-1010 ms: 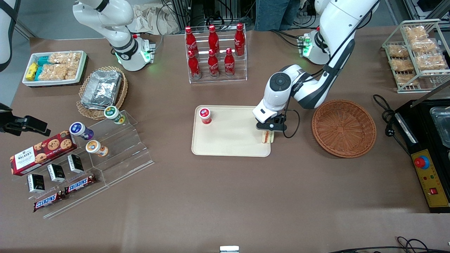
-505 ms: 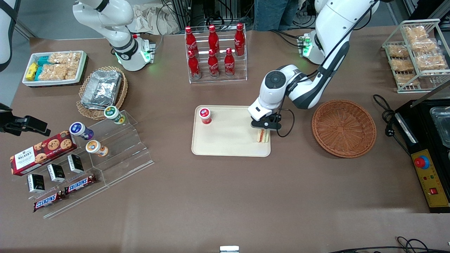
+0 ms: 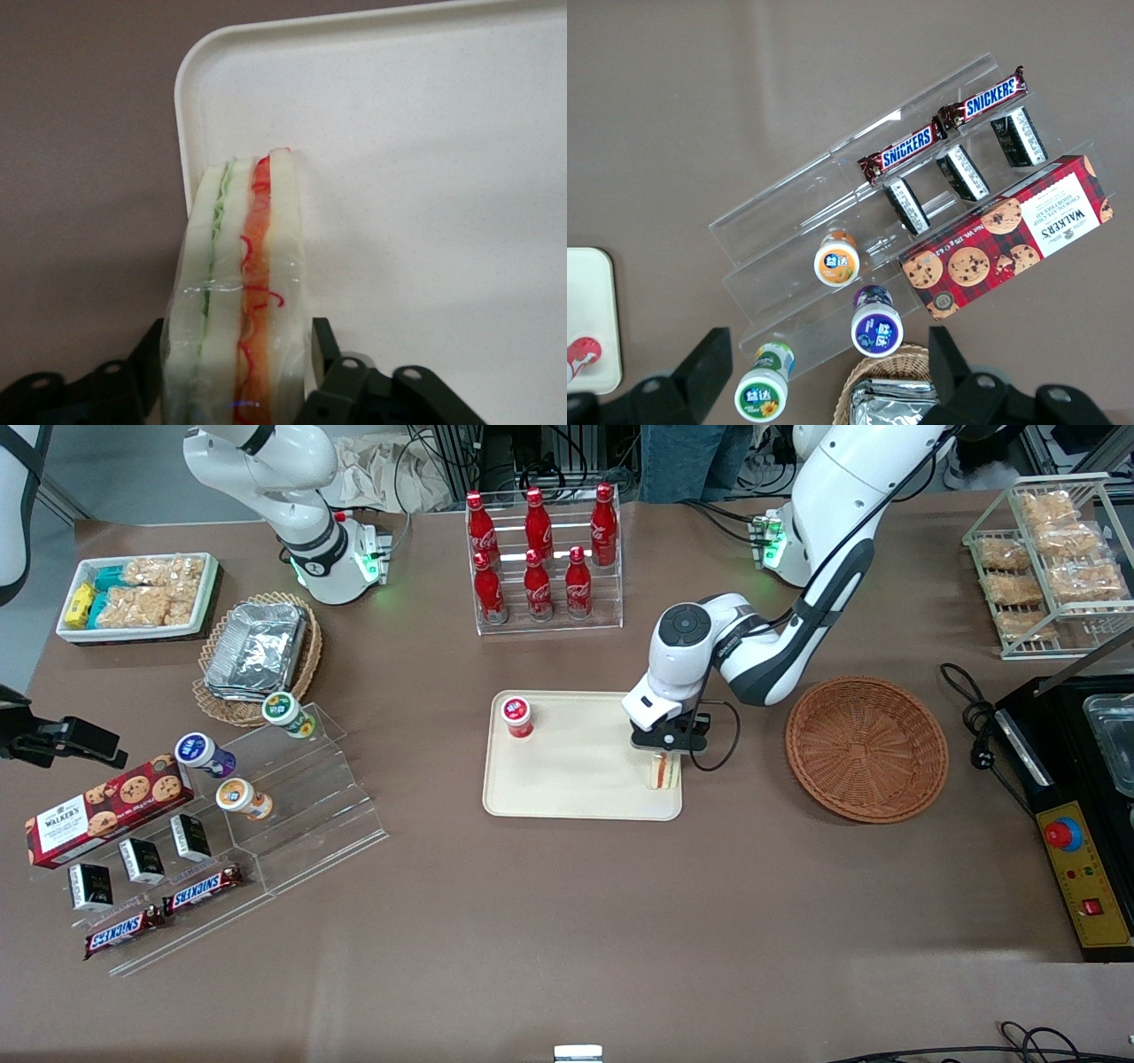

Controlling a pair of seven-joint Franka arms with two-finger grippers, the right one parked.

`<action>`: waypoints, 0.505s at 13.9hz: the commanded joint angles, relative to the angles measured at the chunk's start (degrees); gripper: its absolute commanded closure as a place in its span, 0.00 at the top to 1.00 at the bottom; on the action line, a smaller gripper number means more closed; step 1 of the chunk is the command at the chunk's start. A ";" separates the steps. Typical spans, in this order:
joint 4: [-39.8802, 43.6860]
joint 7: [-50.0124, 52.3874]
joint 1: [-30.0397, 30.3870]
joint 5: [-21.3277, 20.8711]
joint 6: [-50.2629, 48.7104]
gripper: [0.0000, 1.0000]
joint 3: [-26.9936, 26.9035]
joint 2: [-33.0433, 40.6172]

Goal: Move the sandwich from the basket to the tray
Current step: 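Lower the sandwich onto the tray and open the left gripper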

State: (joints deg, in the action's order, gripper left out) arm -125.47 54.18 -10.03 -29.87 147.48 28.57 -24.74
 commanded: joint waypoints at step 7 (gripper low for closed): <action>8.56 6.20 0.19 2.34 -14.14 1.00 2.55 8.03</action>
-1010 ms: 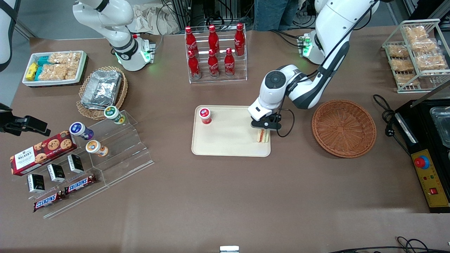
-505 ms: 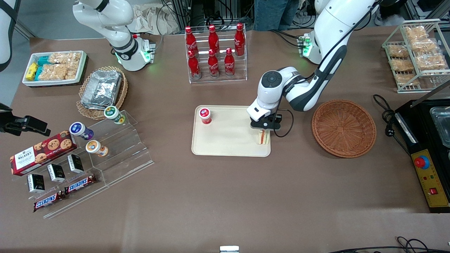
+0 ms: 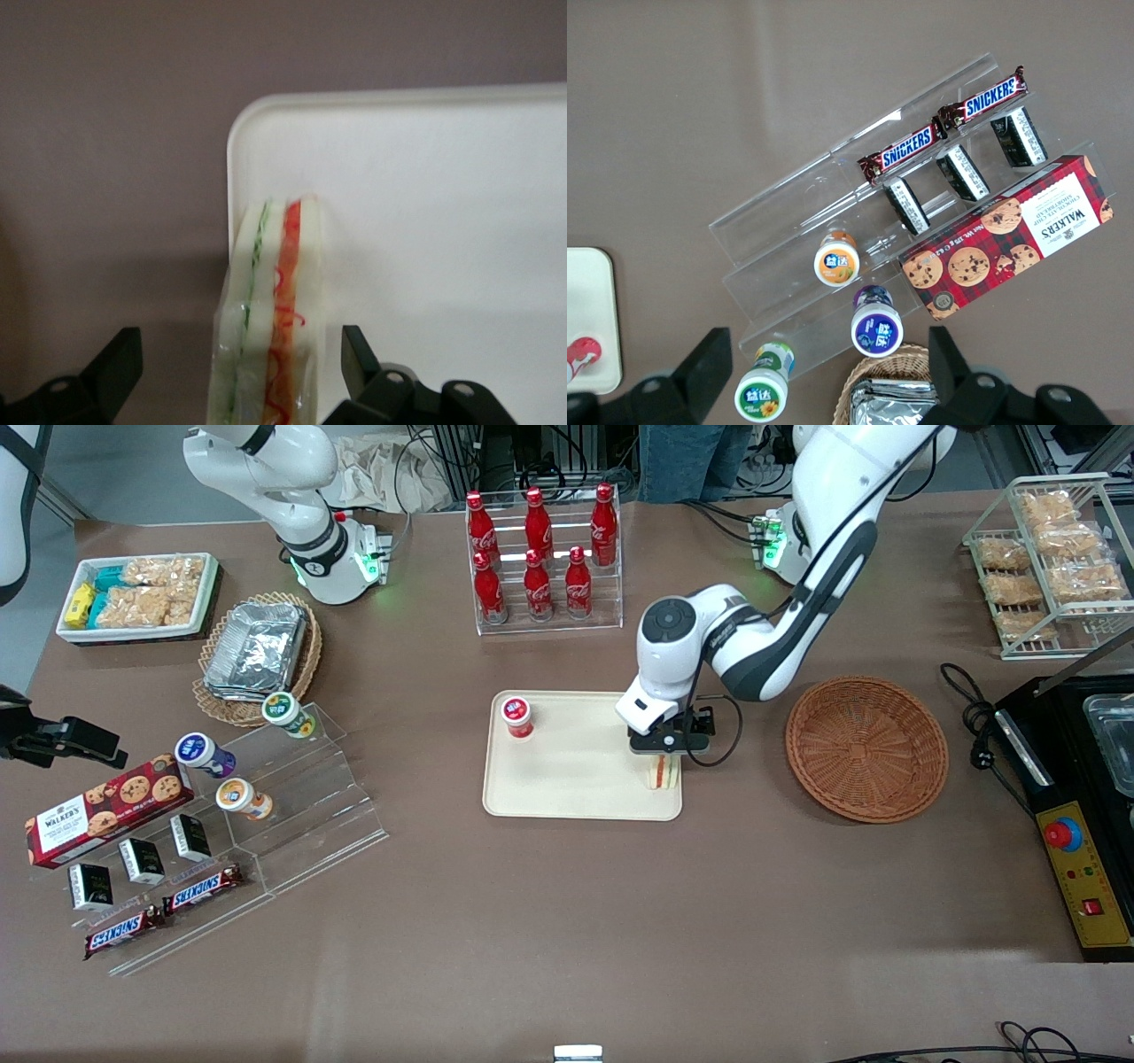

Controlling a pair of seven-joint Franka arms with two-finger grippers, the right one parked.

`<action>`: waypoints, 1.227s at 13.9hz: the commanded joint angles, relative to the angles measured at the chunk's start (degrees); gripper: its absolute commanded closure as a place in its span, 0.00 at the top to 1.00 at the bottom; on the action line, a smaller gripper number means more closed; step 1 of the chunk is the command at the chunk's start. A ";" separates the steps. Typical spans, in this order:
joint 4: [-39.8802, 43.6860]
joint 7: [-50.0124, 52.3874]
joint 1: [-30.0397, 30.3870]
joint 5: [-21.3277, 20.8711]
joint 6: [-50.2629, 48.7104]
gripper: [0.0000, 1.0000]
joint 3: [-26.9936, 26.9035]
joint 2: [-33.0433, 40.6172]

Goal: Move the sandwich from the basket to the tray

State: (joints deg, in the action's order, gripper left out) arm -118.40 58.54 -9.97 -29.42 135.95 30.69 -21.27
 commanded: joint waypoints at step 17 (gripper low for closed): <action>23.48 -30.81 5.05 29.67 -37.49 1.00 -13.18 15.54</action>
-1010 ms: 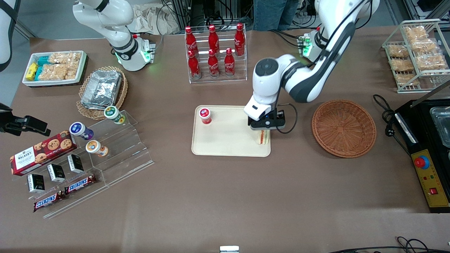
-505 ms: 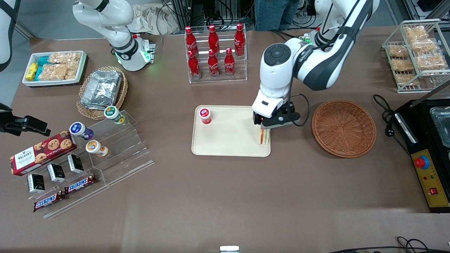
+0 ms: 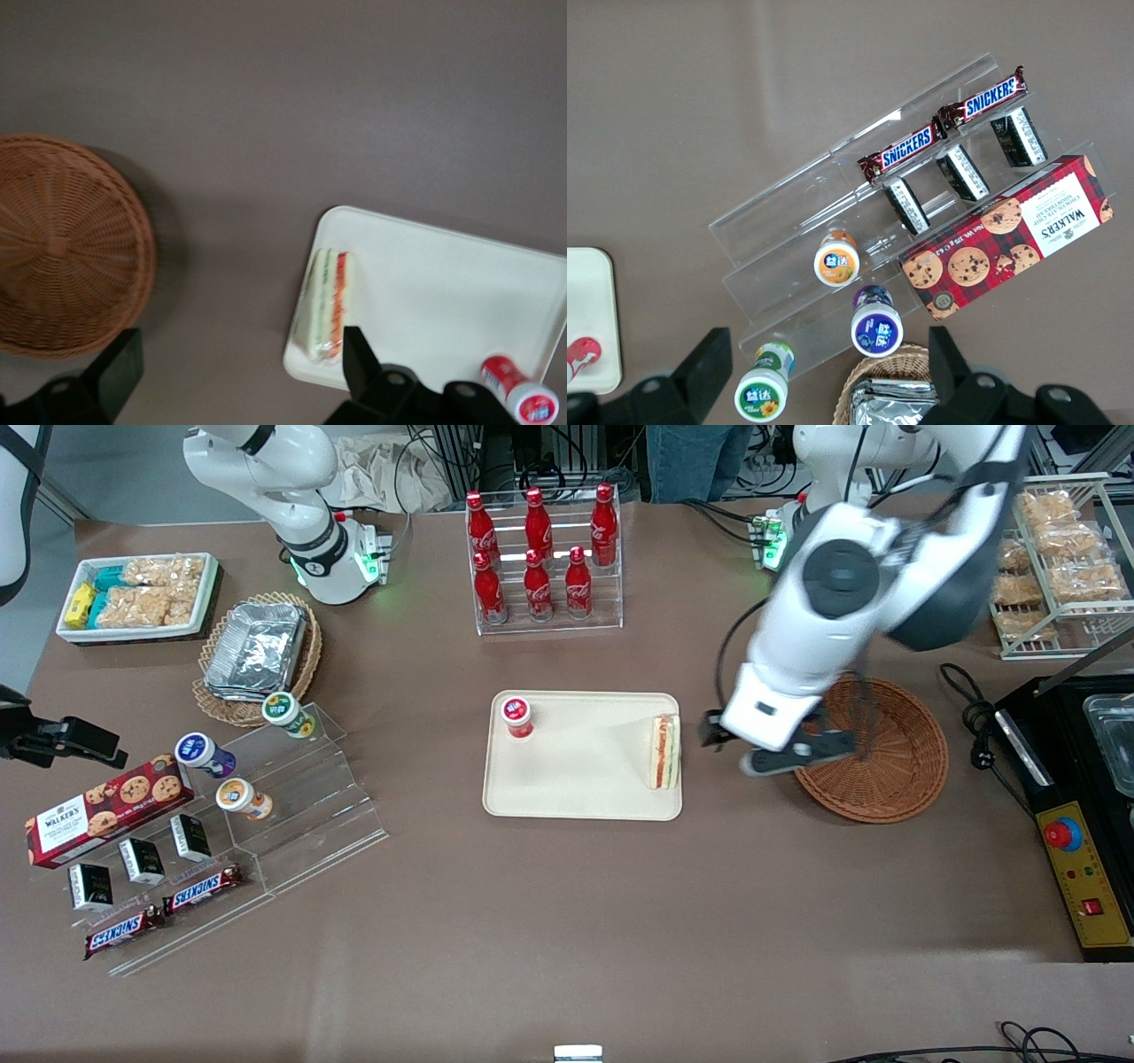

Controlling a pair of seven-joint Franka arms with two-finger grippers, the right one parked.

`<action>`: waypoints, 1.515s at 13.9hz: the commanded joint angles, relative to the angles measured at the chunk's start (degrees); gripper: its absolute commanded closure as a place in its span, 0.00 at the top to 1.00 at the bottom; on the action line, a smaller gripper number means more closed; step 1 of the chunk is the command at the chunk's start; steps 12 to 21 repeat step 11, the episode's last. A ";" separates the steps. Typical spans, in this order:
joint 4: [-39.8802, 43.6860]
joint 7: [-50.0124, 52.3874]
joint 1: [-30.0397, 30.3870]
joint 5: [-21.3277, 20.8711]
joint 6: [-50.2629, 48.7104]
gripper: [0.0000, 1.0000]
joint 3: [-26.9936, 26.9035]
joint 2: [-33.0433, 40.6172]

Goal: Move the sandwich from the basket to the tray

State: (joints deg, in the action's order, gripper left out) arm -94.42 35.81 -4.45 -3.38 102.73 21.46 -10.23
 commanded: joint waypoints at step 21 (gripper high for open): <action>-5.77 -37.21 -0.38 5.50 -11.58 1.00 -21.82 17.79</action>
